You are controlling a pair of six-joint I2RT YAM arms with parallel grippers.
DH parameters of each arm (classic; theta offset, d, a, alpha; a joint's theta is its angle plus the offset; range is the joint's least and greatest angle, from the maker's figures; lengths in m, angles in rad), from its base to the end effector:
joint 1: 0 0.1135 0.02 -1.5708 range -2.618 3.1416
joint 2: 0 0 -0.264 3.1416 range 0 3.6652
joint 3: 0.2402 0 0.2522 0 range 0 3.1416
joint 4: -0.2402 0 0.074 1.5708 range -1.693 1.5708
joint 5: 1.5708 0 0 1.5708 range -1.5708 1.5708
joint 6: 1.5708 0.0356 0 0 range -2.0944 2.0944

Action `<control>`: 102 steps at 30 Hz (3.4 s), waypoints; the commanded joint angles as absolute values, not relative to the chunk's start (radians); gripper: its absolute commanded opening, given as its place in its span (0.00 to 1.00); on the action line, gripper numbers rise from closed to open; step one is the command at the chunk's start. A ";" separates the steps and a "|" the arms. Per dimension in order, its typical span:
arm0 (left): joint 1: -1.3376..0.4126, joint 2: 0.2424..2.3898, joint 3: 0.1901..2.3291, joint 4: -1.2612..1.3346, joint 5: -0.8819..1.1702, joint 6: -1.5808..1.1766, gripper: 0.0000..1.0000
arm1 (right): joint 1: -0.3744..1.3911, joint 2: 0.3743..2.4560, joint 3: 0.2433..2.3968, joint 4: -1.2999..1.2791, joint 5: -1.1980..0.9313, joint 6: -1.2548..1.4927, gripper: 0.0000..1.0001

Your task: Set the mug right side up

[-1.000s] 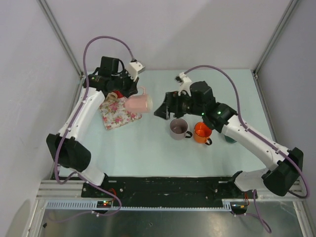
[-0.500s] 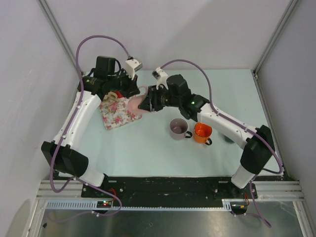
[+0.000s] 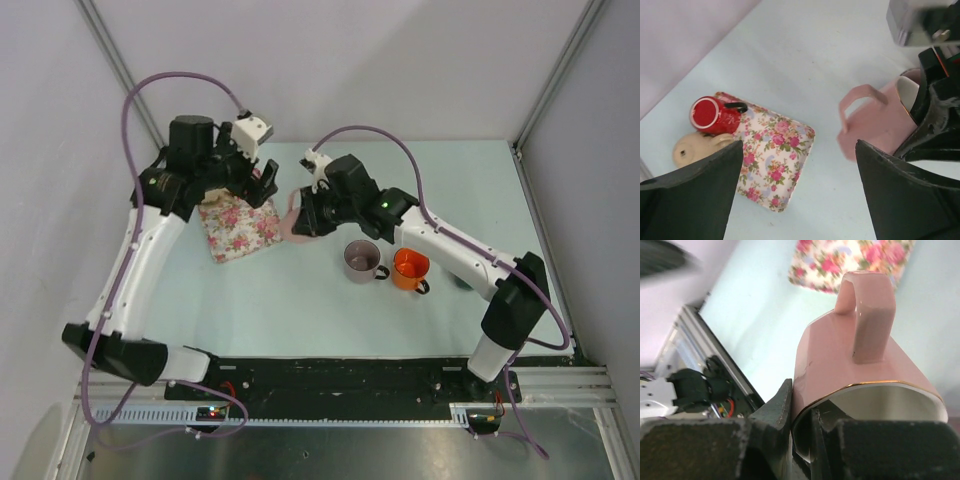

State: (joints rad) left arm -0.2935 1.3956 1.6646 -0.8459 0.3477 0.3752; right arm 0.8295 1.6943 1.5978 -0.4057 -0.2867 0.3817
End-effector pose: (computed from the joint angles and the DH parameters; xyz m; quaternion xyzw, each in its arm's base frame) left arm 0.2686 -0.0939 0.4378 0.3620 0.7908 -0.1328 0.4754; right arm 0.2606 0.2996 0.3595 -0.2601 0.8144 0.3880 0.3444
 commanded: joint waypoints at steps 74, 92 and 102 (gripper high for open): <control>-0.101 2.104 1.668 -0.826 -0.112 1.485 0.49 | 1.010 1.587 1.546 -0.855 0.013 0.267 0.84; -0.100 1.995 1.584 -0.826 -0.194 1.816 0.82 | 1.004 1.612 1.552 -0.839 -0.058 0.264 0.84; -0.099 2.078 1.701 -0.823 -0.185 1.831 0.68 | 1.004 1.622 1.561 -0.838 -0.091 0.263 0.84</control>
